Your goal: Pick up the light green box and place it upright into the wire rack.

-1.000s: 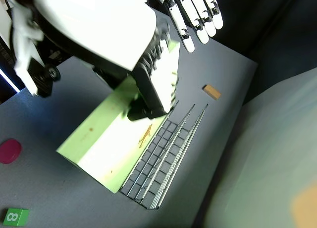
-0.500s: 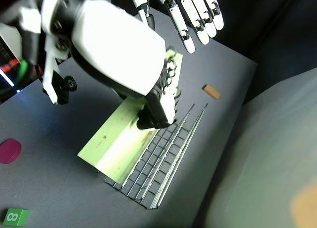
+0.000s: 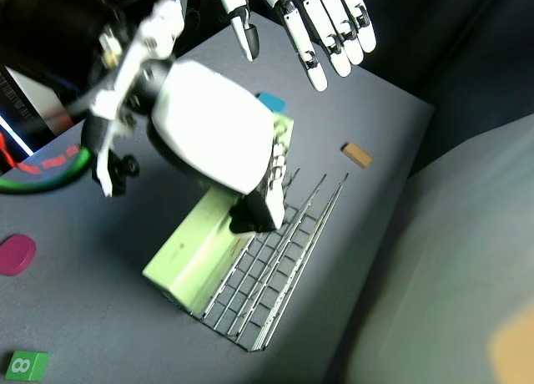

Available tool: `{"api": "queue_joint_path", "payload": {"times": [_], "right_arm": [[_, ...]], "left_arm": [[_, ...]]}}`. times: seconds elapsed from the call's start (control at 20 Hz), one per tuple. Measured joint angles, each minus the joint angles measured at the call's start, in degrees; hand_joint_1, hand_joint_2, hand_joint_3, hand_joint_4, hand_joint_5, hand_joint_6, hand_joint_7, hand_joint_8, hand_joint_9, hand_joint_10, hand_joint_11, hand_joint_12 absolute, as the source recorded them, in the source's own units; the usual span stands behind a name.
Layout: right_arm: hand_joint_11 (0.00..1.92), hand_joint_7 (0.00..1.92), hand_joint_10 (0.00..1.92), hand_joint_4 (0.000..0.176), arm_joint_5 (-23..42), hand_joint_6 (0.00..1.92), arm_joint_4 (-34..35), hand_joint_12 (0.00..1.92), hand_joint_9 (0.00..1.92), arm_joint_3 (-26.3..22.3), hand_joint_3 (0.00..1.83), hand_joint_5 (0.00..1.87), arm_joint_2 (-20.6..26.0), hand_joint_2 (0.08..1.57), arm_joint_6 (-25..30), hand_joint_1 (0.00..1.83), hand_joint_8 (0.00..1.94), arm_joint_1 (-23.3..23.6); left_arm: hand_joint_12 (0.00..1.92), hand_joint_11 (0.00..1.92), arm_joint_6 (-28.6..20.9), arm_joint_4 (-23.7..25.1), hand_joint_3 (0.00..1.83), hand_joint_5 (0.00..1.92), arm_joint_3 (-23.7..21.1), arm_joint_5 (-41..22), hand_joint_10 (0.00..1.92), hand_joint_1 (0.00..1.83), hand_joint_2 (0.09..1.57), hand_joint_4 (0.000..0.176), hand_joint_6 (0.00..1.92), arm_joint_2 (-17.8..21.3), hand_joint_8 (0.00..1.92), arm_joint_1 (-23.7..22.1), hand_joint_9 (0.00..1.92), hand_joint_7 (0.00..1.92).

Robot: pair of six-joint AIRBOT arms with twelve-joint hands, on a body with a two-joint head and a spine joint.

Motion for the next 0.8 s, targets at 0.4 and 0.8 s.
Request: {"api": "queue_joint_path", "payload": {"times": [0.4,0.8], "right_arm": [[0.69,0.96,1.43,0.000,0.7,1.12,-0.9,1.49,0.81,1.8,0.00,0.78,-1.2,1.16,0.9,1.36,1.06,-1.0],[0.66,0.92,1.15,0.000,1.4,1.24,-1.3,1.46,0.73,1.9,0.00,0.71,-1.0,1.20,0.6,1.23,1.21,-1.3]], "left_arm": [[0.29,0.00,-0.9,-0.2,0.00,0.20,-1.2,0.3,0.00,0.07,1.31,0.065,0.00,-0.3,0.00,0.3,0.10,0.13],[0.30,0.00,-3.8,-0.1,0.00,0.22,-3.1,0.0,0.00,0.06,1.31,0.062,0.00,-1.6,0.00,2.3,0.11,0.13]]}}
